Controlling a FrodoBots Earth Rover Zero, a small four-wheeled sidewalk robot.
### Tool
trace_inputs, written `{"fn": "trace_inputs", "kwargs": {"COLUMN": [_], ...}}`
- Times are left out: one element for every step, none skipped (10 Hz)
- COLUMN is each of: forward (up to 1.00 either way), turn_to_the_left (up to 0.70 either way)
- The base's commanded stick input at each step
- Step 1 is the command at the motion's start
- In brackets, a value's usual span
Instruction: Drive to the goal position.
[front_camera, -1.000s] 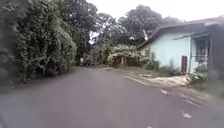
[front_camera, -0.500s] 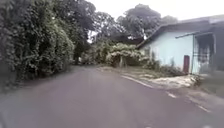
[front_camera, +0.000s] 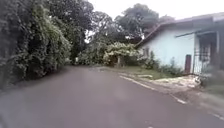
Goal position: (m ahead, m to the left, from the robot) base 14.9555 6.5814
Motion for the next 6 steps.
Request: {"fn": "trace_inputs", "kwargs": {"forward": [0.70, 0.70, 0.70, 0.70, 0.70, 0.70], "turn_to_the_left": [0.00, 0.00, 0.00, 0.00, 0.00, 0.00]}}
